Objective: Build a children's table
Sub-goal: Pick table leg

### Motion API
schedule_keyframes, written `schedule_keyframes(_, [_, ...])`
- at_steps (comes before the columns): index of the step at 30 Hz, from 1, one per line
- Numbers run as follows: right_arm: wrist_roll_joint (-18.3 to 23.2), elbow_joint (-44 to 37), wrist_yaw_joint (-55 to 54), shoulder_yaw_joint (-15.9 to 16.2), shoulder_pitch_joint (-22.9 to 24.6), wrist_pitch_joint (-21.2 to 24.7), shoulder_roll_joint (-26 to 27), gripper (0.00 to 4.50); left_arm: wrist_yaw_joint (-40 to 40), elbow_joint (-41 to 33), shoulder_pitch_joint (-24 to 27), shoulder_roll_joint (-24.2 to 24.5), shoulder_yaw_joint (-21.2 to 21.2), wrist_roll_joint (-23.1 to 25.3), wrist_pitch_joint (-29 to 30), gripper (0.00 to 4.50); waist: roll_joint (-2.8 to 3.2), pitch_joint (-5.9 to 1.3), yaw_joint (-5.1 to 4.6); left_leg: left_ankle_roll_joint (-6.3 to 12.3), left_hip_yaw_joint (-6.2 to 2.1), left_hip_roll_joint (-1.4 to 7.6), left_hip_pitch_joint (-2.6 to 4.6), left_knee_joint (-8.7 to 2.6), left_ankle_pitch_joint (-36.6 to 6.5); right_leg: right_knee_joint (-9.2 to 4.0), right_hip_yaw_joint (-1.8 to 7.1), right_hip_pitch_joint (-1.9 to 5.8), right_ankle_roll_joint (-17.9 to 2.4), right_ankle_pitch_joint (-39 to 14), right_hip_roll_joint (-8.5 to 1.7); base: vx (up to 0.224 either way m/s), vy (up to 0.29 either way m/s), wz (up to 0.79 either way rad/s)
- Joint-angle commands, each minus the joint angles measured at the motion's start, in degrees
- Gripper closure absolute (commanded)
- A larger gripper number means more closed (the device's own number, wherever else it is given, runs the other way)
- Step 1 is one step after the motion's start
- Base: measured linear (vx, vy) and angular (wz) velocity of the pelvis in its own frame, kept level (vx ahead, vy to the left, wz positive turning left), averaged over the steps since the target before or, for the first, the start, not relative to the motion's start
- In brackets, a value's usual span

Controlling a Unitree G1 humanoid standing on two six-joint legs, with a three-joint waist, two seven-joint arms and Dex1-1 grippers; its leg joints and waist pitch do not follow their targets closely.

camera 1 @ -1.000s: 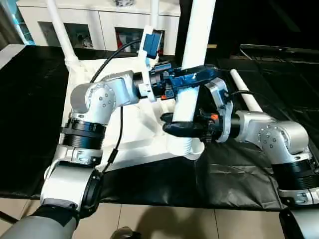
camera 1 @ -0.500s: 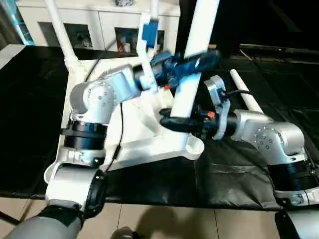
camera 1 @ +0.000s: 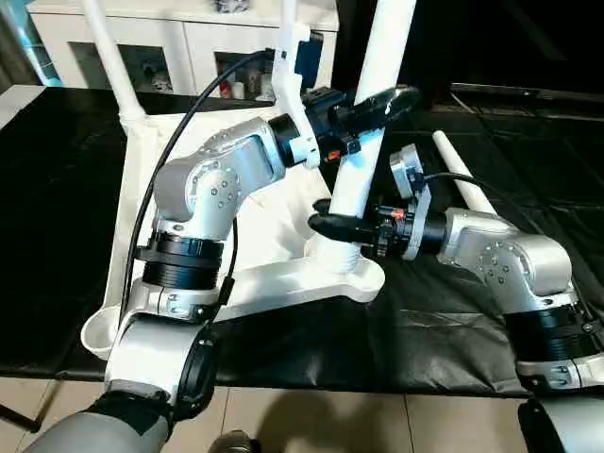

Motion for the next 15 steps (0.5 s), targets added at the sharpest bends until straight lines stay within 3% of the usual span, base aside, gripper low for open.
schedule_keyframes(1, [-1.04,-1.27,-0.22,1.85,-1.21,-1.39,0.46,2.19,2.43,0.09,-0.08,0.25,0.60,1.64,-1.27,2.69,-0.77,-5.11,0.04,2.58,-1.86,3.67,1.26,-3.15,-3.62,-3.93,3.30,3.37,-9.54,-9.72,-5.92,0.000,0.000,0.00])
schedule_keyframes(6, [0.26,-0.34,0.79,0.99,-2.36,0.11,0.07,1.51,1.66,0.35,-0.58,1.57,-0.27,2.55,-1.43,2.69,-0.78,-5.12,0.04,2.51,-1.83,3.65,1.28,-3.14,-3.52,-3.85,3.36,3.37,-9.57,-9.19,-5.92,0.000,0.000,0.00])
schedule_keyframes(15, [3.04,2.05,3.55,-0.56,-3.83,4.12,-1.16,1.36,-0.84,-1.07,-0.65,1.98,-0.98,0.84,0.22,2.69,-0.69,-5.17,0.16,2.46,-1.82,3.70,1.32,-3.10,-3.51,-3.75,3.35,3.38,-10.07,-8.34,-5.94,0.000,0.000,0.00])
